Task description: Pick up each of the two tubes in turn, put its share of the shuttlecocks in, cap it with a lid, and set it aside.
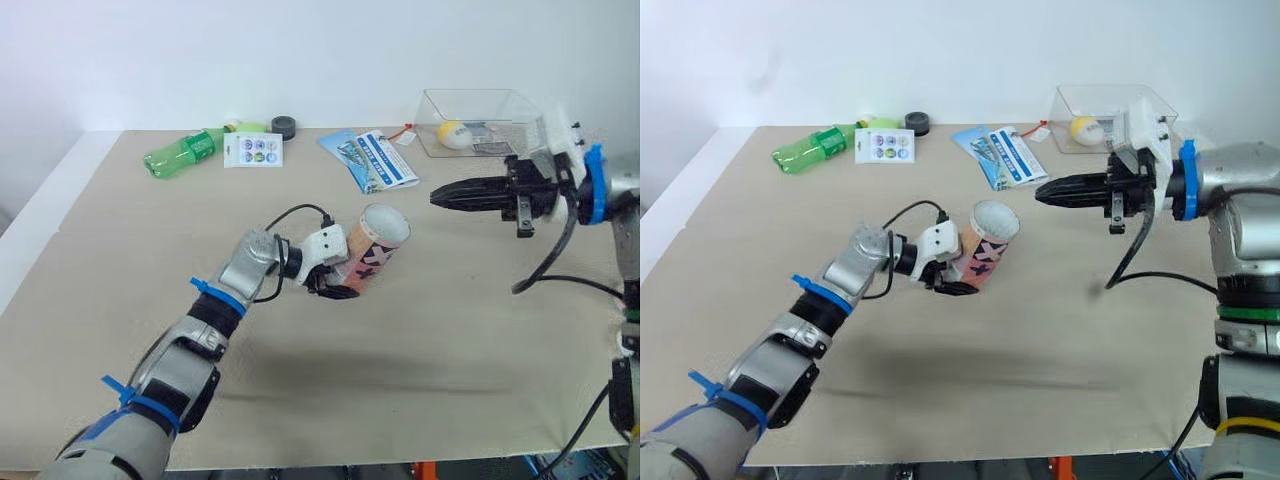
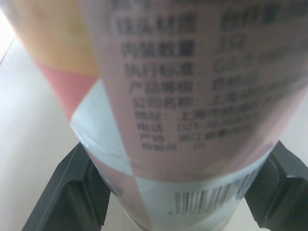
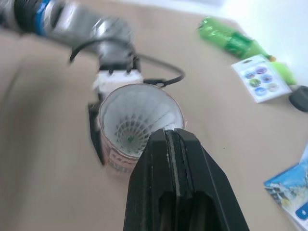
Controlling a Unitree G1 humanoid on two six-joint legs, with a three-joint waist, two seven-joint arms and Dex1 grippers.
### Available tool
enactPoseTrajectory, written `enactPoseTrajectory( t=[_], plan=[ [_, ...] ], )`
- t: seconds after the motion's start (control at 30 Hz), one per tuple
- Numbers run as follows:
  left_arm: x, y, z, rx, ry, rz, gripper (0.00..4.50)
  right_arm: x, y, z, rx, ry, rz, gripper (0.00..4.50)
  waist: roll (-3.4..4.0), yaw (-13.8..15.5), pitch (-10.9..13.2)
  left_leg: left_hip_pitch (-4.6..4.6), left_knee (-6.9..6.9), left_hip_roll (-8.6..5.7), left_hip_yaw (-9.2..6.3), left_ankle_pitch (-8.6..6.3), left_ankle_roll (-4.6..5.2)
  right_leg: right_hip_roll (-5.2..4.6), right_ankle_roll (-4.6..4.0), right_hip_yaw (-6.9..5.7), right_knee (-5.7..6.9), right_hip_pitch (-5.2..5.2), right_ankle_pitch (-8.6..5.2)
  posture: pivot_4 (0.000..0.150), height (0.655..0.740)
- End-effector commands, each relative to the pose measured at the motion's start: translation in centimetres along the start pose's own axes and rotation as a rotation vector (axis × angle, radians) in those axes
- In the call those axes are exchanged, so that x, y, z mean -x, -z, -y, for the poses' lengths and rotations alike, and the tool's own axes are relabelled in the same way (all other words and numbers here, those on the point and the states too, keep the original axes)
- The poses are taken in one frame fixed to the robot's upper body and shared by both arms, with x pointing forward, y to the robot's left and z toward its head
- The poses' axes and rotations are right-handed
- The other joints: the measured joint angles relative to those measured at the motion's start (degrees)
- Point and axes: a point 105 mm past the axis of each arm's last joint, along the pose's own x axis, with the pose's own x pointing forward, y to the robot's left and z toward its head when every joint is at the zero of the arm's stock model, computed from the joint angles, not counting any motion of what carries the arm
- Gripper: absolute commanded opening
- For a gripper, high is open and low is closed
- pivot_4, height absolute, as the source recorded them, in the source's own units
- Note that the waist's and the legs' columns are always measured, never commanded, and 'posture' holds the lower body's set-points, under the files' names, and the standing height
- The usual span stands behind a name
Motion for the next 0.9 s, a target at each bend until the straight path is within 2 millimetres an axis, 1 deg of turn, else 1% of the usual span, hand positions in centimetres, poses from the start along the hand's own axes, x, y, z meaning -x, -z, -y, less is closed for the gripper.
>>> enactPoseTrajectory(
  t=[0.03, 0.13, 0.17, 0.27, 0.37, 0.47, 0.57, 0.63, 0.67, 0.7, 0.73, 0.8, 0.83, 0.9],
  plan=[
    [0.4, -2.8, -0.1, -0.038, -0.071, 0.186, 3.05, 1.6, 0.1, 0.3, 0.003, 0.179, 0.069, 0.04, 0.0, -0.01, 0.0, -0.08, -0.01, -0.01, 0.0, 0.0, 0.0, 0.0, 0.01, 0.01, 0.0, -0.11, 0.0, 0.15, 0.74],
    [0.2, -2.9, 0.5, -0.016, -0.118, 0.273, 3.05, 2.4, 1.9, -0.3, -0.05, 0.291, 0.089, 0.04, 0.02, -0.01, 0.0, -0.29, 0.0, -0.01, 0.03, 0.01, -0.02, 0.02, 0.01, 0.07, 0.18, -0.44, 0.01, 0.15, 0.74],
    [0.1, -2.6, 0.7, -0.036, -0.131, 0.276, 3.05, 2.7, 2.6, -0.5, -0.062, 0.326, 0.084, 0.04, 0.07, -0.01, -0.03, -0.31, -0.02, -0.02, 0.06, 0.02, -0.03, 0.03, 0.01, 0.11, 0.19, -0.49, 0.02, 0.15, 0.74],
    [-0.3, -1.1, 1.5, -0.17, -0.156, 0.227, 3.05, 3.8, 4.5, -1.0, -0.116, 0.436, 0.077, 0.04, 0.07, -0.01, -0.04, -0.2, -0.02, 0.0, 0.04, 0.04, -0.05, 0.24, 0.0, 0.12, 0.2, -0.38, 0.05, 0.15, 0.74],
    [-0.7, 0.0, 2.3, -0.237, -0.124, 0.182, 3.05, 4.6, 5.5, -1.8, -0.172, 0.48, 0.059, 0.04, 0.07, -0.07, -0.03, -0.17, 0.0, 0.0, 0.15, 0.11, -0.04, 0.45, 0.04, 0.3, 0.17, -0.38, 0.13, 0.15, 0.74],
    [-0.9, 0.4, 2.5, -0.272, -0.094, 0.157, 3.05, 6.4, 6.1, -1.7, -0.239, 0.559, 0.057, 0.04, 0.06, -0.07, -0.03, -0.18, 0.05, 0.01, 0.2, 0.23, 0.05, 0.5, 0.09, 0.36, 0.11, -0.35, 0.21, 0.15, 0.74],
    [-1.1, 0.2, 2.4, -0.262, -0.096, 0.166, 3.05, 8.5, 7.0, -1.9, -0.309, 0.612, 0.03, 0.97, 0.06, -0.06, -0.03, -0.17, 0.06, 0.02, 0.23, 0.36, 0.22, 0.56, 0.14, 0.39, -0.02, -0.28, 0.37, 0.15, 0.74],
    [-1.2, 0.1, 2.4, -0.27, -0.087, 0.167, 3.05, 9.7, 7.5, -2.1, -0.315, 0.627, -0.022, 2.0, 0.05, -0.07, -0.02, -0.17, 0.06, 0.02, 0.22, 0.41, 0.3, 0.59, 0.12, 0.41, -0.07, -0.25, 0.38, 0.15, 0.74],
    [-1.4, 0.0, 2.5, -0.275, -0.082, 0.169, 3.05, 10.7, 8.0, -2.0, -0.341, 0.652, -0.056, 2.52, 0.06, -0.06, -0.03, -0.18, 0.06, 0.02, 0.23, 0.42, 0.31, 0.6, 0.13, 0.41, -0.1, -0.25, 0.37, 0.15, 0.74],
    [-1.5, -0.1, 2.6, -0.276, -0.077, 0.171, 3.05, 11.5, 8.5, -2.3, -0.365, 0.655, -0.098, 2.95, 0.06, -0.06, -0.03, -0.18, 0.07, 0.02, 0.23, 0.42, 0.32, 0.6, 0.15, 0.41, -0.11, -0.23, 0.37, 0.15, 0.74],
    [-1.7, -0.2, 2.8, -0.275, -0.072, 0.175, 3.05, 12.3, 8.8, -2.7, -0.383, 0.65, -0.141, 3.57, 0.05, -0.07, -0.03, -0.17, 0.06, 0.02, 0.24, 0.42, 0.32, 0.6, 0.14, 0.44, -0.12, -0.23, 0.37, 0.15, 0.74],
    [-2.0, -0.3, 3.1, -0.269, -0.065, 0.18, 3.05, 13.9, 9.4, -3.1, -0.415, 0.657, -0.209, 4.28, 0.07, -0.06, -0.03, -0.18, 0.06, 0.01, 0.24, 0.42, 0.32, 0.61, 0.15, 0.48, -0.13, -0.23, 0.38, 0.15, 0.74],
    [-2.2, -0.3, 3.2, -0.266, -0.063, 0.181, 3.05, 14.6, 9.6, -3.3, -0.43, 0.658, -0.237, 4.47, 0.06, -0.07, -0.03, -0.18, 0.05, 0.0, 0.24, 0.42, 0.32, 0.63, 0.22, 0.51, -0.13, -0.22, 0.4, 0.15, 0.74],
    [-2.4, -0.2, 3.5, -0.257, -0.057, 0.185, 3.05, 16.8, 10.4, -3.9, -0.468, 0.663, -0.343, 4.47, 0.09, -0.07, -0.04, -0.2, 0.05, -0.01, 0.26, 0.42, 0.32, 0.63, 0.32, 0.55, -0.17, -0.23, 0.44, 0.15, 0.74]
  ],
)
